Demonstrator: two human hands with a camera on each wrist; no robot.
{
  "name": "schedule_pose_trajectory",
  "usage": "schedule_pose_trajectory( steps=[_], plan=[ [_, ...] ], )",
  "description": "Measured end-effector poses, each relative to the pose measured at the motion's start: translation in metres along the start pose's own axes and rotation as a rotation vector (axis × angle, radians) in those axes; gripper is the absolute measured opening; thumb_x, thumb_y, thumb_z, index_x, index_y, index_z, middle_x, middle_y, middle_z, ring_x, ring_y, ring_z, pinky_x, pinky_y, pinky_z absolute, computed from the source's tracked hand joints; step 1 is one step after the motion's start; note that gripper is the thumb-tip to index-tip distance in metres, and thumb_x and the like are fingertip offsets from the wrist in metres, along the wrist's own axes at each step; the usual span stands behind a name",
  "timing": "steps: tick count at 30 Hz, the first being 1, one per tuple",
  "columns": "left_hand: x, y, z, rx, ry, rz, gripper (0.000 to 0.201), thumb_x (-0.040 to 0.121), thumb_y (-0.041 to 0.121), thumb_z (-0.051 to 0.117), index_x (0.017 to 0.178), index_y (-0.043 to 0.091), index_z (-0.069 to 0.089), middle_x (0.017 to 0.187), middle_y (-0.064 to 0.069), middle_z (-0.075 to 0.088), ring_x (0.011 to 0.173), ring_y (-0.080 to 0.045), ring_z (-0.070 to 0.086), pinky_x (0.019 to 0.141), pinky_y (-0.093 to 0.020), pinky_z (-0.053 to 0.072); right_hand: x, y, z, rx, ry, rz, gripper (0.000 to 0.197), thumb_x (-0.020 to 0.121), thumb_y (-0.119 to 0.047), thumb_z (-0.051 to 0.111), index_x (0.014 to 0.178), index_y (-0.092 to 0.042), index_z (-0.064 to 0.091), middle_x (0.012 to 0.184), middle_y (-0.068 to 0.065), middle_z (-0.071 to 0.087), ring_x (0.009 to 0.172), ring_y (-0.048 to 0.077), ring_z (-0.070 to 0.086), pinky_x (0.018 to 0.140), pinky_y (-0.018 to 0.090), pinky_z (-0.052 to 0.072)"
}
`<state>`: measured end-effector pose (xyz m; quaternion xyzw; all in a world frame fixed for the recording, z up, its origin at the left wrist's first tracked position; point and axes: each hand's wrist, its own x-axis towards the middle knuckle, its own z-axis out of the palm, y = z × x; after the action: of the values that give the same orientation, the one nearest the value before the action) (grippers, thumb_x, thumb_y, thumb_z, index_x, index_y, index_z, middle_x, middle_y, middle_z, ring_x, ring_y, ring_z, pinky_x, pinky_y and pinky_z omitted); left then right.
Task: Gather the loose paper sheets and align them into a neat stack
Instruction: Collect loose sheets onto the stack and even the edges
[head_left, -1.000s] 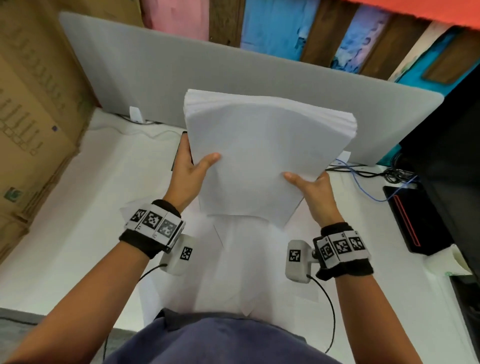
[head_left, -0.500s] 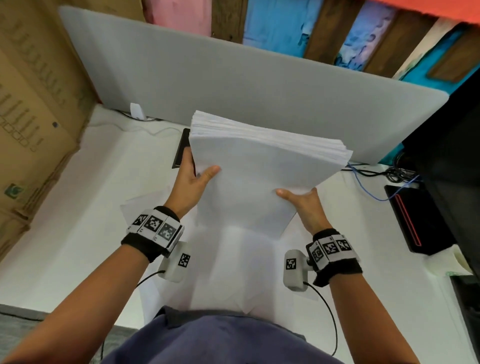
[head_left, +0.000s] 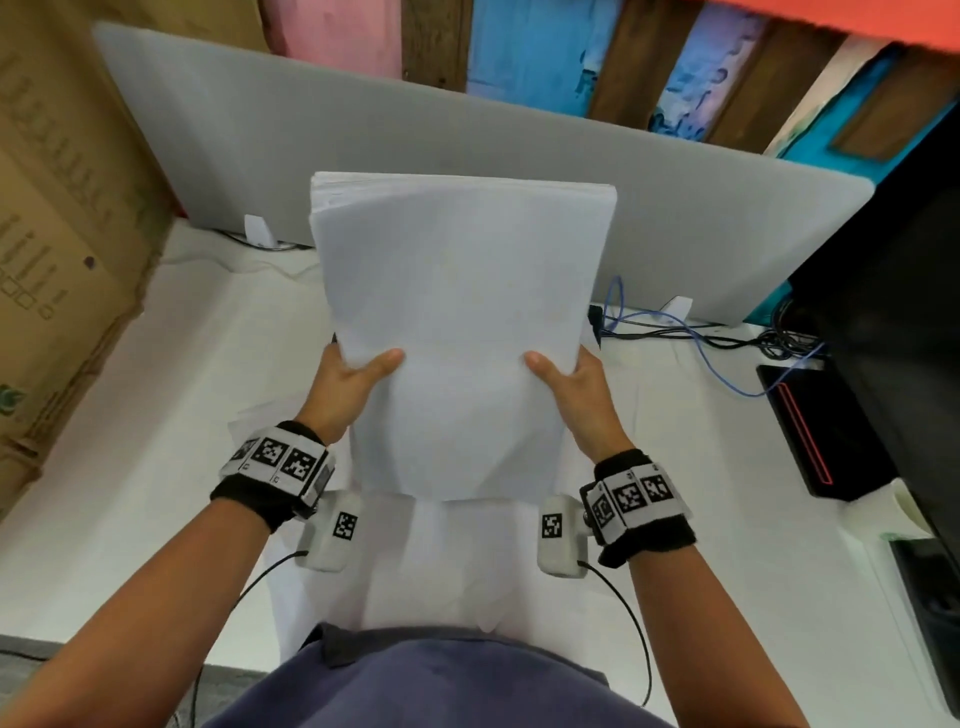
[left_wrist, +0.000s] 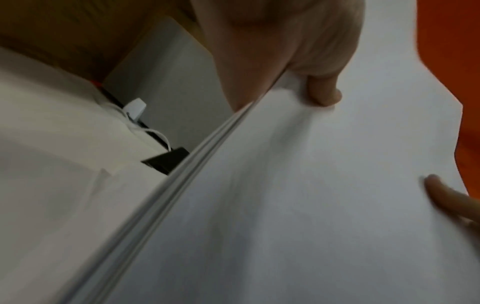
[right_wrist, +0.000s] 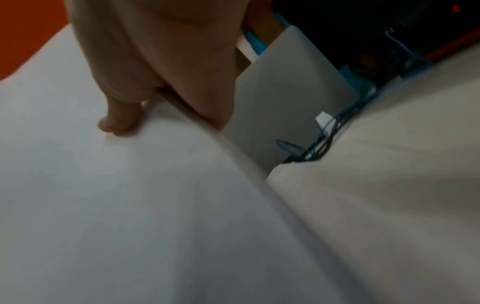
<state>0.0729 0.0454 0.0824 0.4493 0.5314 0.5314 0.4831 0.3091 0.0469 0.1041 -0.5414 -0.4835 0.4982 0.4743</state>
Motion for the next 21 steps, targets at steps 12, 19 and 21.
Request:
schedule_pose_trajectory(
  steps=[12,19,21],
  plan=[
    [-0.007,-0.027,-0.050,0.040,0.105,-0.082,0.029,0.080,0.010,0.069,0.106,0.012,0.059,0.088,0.011,0.068,0.081,-0.004,0.064,0.070,-0.017,0.049,0.003,0.125,-0.074,-0.939,0.141,0.651,0.098,0.074,-0.044,0.075,0.146,-0.009,0.017,0.146,0.019,0.026,0.134,0.038,0.027,0.108,0.050,0.030],
    [-0.008,-0.029,-0.051,0.032,0.122,-0.083,0.023,0.084,0.005,0.062,0.105,0.015,0.057,0.095,0.006,0.062,0.072,0.008,0.064,0.061,-0.007,0.048,0.001,0.129,-0.058,-1.043,0.225,0.651,0.079,0.071,-0.047,0.075,0.129,-0.006,0.042,0.131,0.018,0.038,0.122,0.037,0.035,0.096,0.045,0.038],
    [-0.009,-0.029,-0.050,0.037,0.126,-0.079,0.021,0.085,0.006,0.062,0.101,0.019,0.058,0.093,0.008,0.062,0.071,0.009,0.064,0.061,-0.007,0.047,0.002,0.127,-0.058,-1.022,0.189,0.620,0.082,0.071,-0.045,0.076,0.131,-0.004,0.038,0.132,0.019,0.036,0.122,0.037,0.037,0.095,0.044,0.040]
  ],
)
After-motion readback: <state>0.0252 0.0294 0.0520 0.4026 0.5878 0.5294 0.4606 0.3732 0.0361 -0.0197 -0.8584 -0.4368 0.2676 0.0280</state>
